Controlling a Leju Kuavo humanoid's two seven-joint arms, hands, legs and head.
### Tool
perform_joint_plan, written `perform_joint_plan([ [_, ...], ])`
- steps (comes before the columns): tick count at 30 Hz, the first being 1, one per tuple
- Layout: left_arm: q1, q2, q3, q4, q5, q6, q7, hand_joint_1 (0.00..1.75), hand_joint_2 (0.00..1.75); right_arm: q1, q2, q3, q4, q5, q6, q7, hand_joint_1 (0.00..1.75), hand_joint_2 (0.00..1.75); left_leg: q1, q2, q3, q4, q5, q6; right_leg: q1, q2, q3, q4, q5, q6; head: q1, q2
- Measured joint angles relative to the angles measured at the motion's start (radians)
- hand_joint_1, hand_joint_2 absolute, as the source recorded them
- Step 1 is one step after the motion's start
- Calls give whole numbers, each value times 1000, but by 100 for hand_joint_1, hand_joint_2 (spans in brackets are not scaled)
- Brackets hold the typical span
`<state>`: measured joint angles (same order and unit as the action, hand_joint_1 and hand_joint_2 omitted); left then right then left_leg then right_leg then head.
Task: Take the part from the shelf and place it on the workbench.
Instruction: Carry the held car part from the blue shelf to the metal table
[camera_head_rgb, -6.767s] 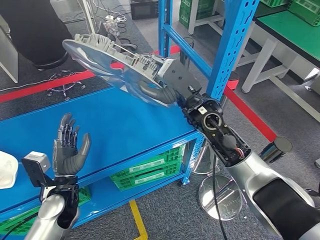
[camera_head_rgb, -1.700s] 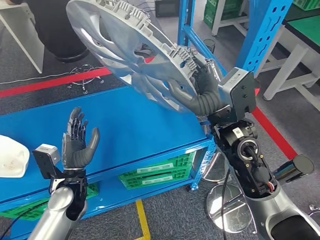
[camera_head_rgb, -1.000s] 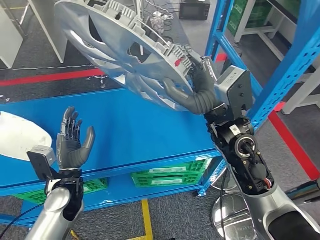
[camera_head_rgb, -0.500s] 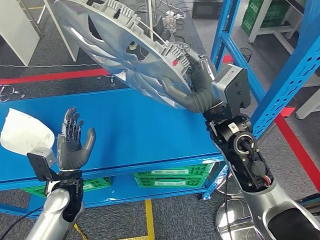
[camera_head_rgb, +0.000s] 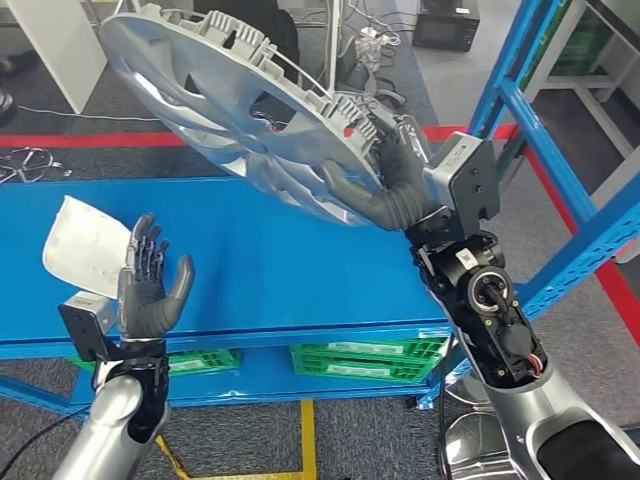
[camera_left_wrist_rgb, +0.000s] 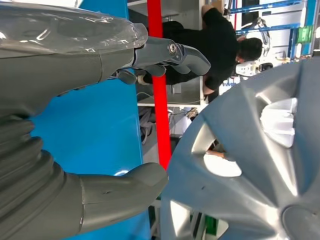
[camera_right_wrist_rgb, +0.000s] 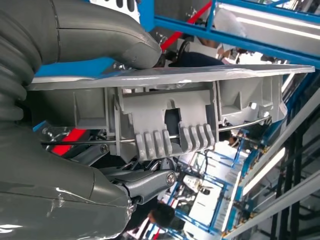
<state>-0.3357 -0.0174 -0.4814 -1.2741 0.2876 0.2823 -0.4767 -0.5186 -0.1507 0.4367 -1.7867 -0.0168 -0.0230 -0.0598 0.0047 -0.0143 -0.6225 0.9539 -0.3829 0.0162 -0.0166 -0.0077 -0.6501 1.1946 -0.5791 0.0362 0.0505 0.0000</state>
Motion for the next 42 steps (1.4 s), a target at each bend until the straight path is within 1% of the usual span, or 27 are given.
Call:
perform_joint_plan([
  [1,2,0,0,0,0,0,0,0,175,1,0,0,1,0,0,0,175,175,-2,-5,1,0,-1,1,0,2,-29,58,-17,0,4,0],
  [2,3,0,0,0,0,0,0,0,175,2,0,0,3,0,0,0,175,175,-3,-11,2,0,-1,2,0,3,-43,79,-14,-2,8,0],
  [3,4,0,0,0,0,0,0,0,175,2,0,0,4,0,0,0,175,175,-5,-17,4,1,-2,3,1,4,-38,62,8,-5,11,0],
  [5,4,-1,0,0,0,1,0,0,175,3,0,0,5,0,1,0,175,175,-7,-30,8,1,-4,3,4,16,15,-68,86,-19,18,0],
  [7,3,-2,0,0,0,3,0,0,175,1,0,1,5,-1,2,0,175,175,-9,-40,6,2,-4,-1,9,35,68,-185,135,-32,21,0],
  [8,3,-3,0,0,0,5,0,0,175,0,0,1,5,-1,4,0,175,175,-8,-44,2,3,-3,-5,12,41,80,-212,139,-36,20,0],
  [10,4,-4,0,-1,0,9,0,0,175,-3,0,3,6,-2,7,0,175,175,-7,-53,-6,4,1,-15,11,34,91,-232,137,-38,19,0],
  [12,6,-3,1,-3,-1,11,0,0,175,-3,0,3,9,-2,10,1,175,175,-9,-42,-15,24,-13,-26,5,24,99,-244,144,-43,16,0],
  [13,6,-3,1,-5,-1,11,0,0,175,-3,0,4,11,-2,10,1,175,175,-9,-31,-35,66,-37,-34,2,18,103,-250,146,-47,10,0],
  [16,10,-2,2,-6,-4,14,2,0,175,-2,0,6,16,-8,15,0,175,175,1,-2,-133,261,-118,-50,2,1,105,-250,146,-51,-11,0],
  [17,13,-2,2,-6,-4,16,3,0,175,-2,0,8,19,-12,17,0,175,175,4,2,-150,288,-119,-53,2,-4,105,-250,145,-50,-15,0],
  [18,14,-1,2,-6,-4,18,3,0,175,-1,0,9,22,-14,20,-1,175,175,7,5,-146,275,-102,-54,1,-9,105,-249,144,-49,-19,0],
  [19,14,-1,3,-7,-5,20,4,0,175,-1,0,11,26,-16,22,-2,175,175,9,9,-122,224,-71,-55,-1,-14,106,-247,141,-46,-23,0],
  [20,14,0,3,-9,-5,21,4,0,175,-1,1,13,28,-17,24,-4,175,175,10,18,-85,148,-36,-55,-1,-18,107,-245,138,-42,-26,0],
  [22,13,0,4,-12,-4,21,4,0,175,-2,1,17,31,-17,27,-5,175,175,7,30,-26,33,3,-48,2,-24,106,-238,130,-32,-29,0],
  [23,13,0,4,-14,-4,21,4,0,175,-3,1,19,32,-17,28,-6,175,175,5,32,-15,10,6,-43,5,-26,106,-236,127,-27,-27,0],
  [25,13,-1,4,-15,-5,21,5,0,175,-5,1,22,35,-17,29,-6,175,175,2,21,-14,7,4,-28,5,-32,109,-238,124,-16,-22,0],
  [27,13,-2,4,-17,-5,19,5,0,175,-5,1,24,36,-17,29,-6,175,175,3,14,-8,4,4,-15,1,-28,104,-219,104,-7,-17,0],
  [29,11,-5,4,-19,-5,18,5,0,175,-5,1,25,37,-18,29,-6,175,175,5,7,-2,1,2,-5,-1,-11,62,-120,49,-2,-5,0],
  [31,11,-6,4,-19,-5,17,5,0,175,-3,1,25,38,-18,29,-6,175,175,3,-1,0,1,0,-1,0,0,-8,27,-9,0,7,0],
  [32,12,-6,4,-19,-5,16,5,0,175,-2,1,25,38,-18,29,-6,175,175,1,-6,0,2,0,0,0,2,-32,71,-17,-1,11,0],
  [33,13,-6,4,-19,-5,14,5,0,175,-1,1,25,39,-18,29,-6,175,175,-1,-13,1,2,0,0,0,3,-38,75,-6,-3,13,0],
  [34,13,-6,4,-19,-5,12,5,0,175,0,1,25,39,-17,28,-6,175,175,-2,-19,3,2,-1,0,1,5,-24,38,24,-7,16,0],
  [36,12,-7,4,-19,-5,4,5,0,175,0,0,25,39,-17,27,-4,175,175,-4,-32,8,2,-1,0,4,20,40,-106,100,-22,23,0],
  [37,10,-8,4,-19,-5,0,5,0,175,0,0,25,39,-17,26,-4,175,175,-5,-38,7,2,0,-2,6,30,69,-168,123,-28,23,0],
  [39,8,-9,4,-19,-6,-3,5,0,175,-2,0,25,38,-17,26,-4,175,175,-3,-46,1,3,3,-10,9,41,97,-225,132,-35,23,0],
  [42,7,-10,4,-20,-7,-4,5,0,175,-4,0,25,38,-17,24,-3,175,175,-3,-45,-6,8,3,-27,5,27,110,-245,140,-42,24,0],
])
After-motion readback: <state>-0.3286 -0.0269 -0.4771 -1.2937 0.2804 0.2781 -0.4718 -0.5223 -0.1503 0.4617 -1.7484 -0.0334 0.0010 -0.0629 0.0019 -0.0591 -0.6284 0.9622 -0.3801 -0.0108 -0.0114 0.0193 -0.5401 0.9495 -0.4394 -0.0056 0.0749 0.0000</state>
